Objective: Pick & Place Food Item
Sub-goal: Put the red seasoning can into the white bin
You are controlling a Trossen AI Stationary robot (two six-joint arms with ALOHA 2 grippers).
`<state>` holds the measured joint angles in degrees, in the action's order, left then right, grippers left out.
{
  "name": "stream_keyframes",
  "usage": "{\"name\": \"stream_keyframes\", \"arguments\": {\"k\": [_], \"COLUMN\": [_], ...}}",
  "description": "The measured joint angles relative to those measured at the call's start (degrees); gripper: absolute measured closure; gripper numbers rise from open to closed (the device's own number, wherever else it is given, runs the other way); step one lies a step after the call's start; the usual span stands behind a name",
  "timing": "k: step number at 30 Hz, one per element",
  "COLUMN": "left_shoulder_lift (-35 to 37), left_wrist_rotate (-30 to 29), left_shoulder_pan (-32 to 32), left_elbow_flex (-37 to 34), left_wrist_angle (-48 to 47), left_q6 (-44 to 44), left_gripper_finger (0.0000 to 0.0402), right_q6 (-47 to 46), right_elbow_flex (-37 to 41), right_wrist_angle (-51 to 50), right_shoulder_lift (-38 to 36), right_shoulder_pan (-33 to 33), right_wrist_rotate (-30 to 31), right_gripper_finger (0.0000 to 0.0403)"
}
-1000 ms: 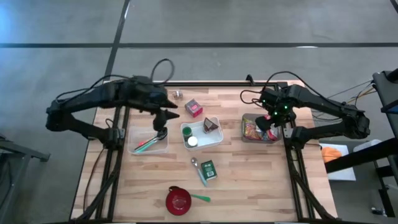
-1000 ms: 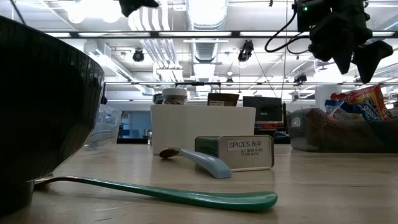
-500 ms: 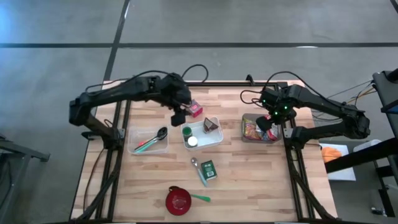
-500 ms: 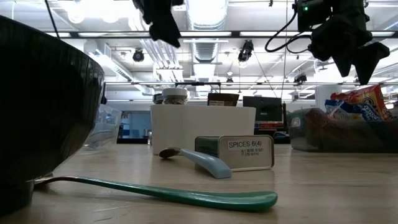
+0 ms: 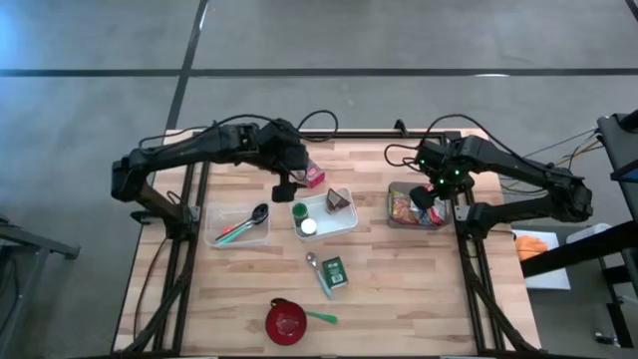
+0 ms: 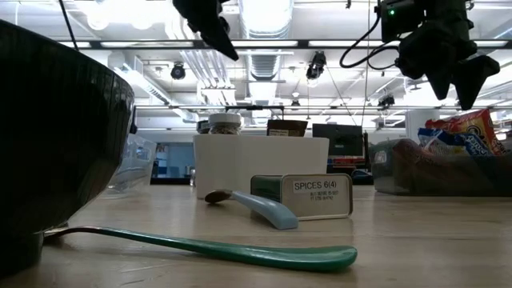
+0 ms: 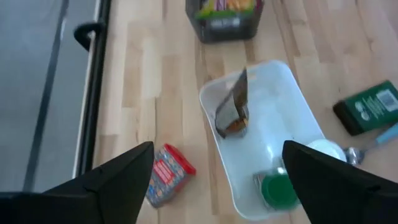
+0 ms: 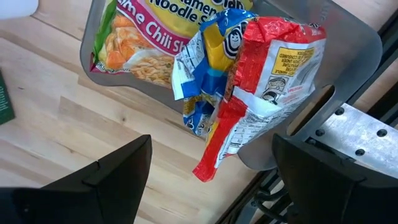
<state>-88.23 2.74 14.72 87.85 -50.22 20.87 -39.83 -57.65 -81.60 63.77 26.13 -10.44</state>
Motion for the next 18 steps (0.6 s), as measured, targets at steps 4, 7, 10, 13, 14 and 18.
{"name": "stream_keyframes", "arguments": {"k": [4,7,10,13,14,18], "left_shoulder_lift": [-0.11,-0.09,-0.08,-0.08,-0.08,-0.06], "left_wrist_rotate": [-0.17,-0.2,-0.27,-0.39,-0.41,-1.03], "left_shoulder_pan": [0.0,0.0,0.01,0.39,0.39,0.99], "left_elbow_flex": [0.0,0.0,0.0,0.0,0.0,-0.02], "left_wrist_angle": [3.54,4.92,4.98,4.96,4.95,3.9], "left_q6": [-2.64,-8.67,-10.67,-7.45,-6.95,-0.16], "left_gripper_finger": [0.0034,0.0034,0.0034,0.0034,0.0034,0.0034], "right_q6": [0.0,0.0,0.0,0.0,0.0,0.0], "right_elbow_flex": [0.0,0.0,0.0,0.01,0.0,0.0], "right_wrist_angle": [0.11,0.13,0.17,0.33,0.41,0.82], "right_shoulder_lift": [0.0,0.0,0.02,0.02,0.02,0.02], "right_shoulder_pan": [0.0,0.0,0.0,0.0,0.0,0.0], "right_wrist_rotate": [-0.04,-0.04,-0.04,-0.04,-0.04,-0.04], "right_gripper_finger": [0.0073,0.0073,0.0073,0.0073,0.0073,0.0073]}}
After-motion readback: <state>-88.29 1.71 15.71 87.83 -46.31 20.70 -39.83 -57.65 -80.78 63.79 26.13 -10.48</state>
